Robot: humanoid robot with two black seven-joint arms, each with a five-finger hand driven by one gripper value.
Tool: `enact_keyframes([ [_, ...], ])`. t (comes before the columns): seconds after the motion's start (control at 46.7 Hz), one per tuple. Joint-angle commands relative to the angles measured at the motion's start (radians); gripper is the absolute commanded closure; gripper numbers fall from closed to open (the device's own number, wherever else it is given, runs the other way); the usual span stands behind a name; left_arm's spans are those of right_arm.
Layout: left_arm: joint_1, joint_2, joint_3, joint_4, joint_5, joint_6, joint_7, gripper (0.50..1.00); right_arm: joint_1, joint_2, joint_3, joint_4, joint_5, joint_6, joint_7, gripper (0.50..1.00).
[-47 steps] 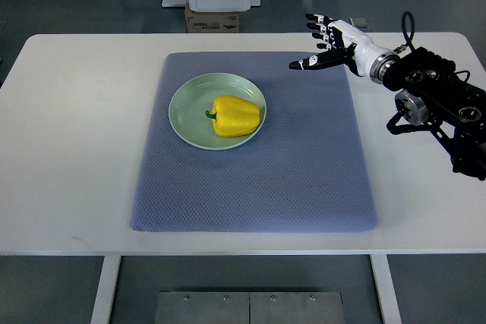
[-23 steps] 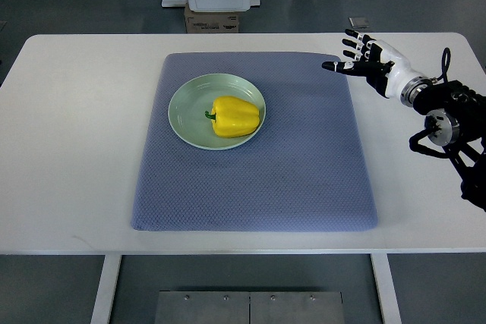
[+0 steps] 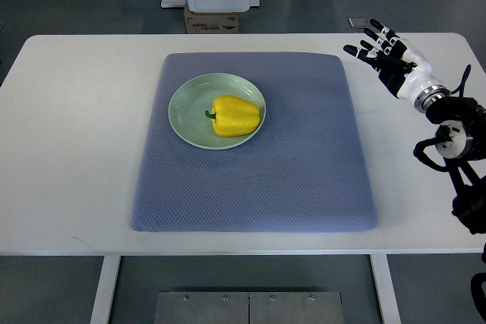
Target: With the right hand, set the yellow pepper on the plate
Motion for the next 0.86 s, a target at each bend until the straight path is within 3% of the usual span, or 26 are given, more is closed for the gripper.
enact_keyframes([
  [0.0,0.002,0.000,0.000,0.000,0.000,0.000,0.000,0.500,-0.024,0.017,0.016,0.001,0.004,-0.006,0.057,0.513],
  [0.193,0.000,0.000,0.000,0.000,0.000,0.000,0.000,0.500,-0.053,0.047,0.014,-0.004,0.055,-0.076,0.165,0.507],
  [0.835,0.000,0.000,0.000,0.000,0.000,0.000,0.000,0.500,-0.118,0.067,0.001,-0.021,0.135,-0.076,0.183,0.500],
])
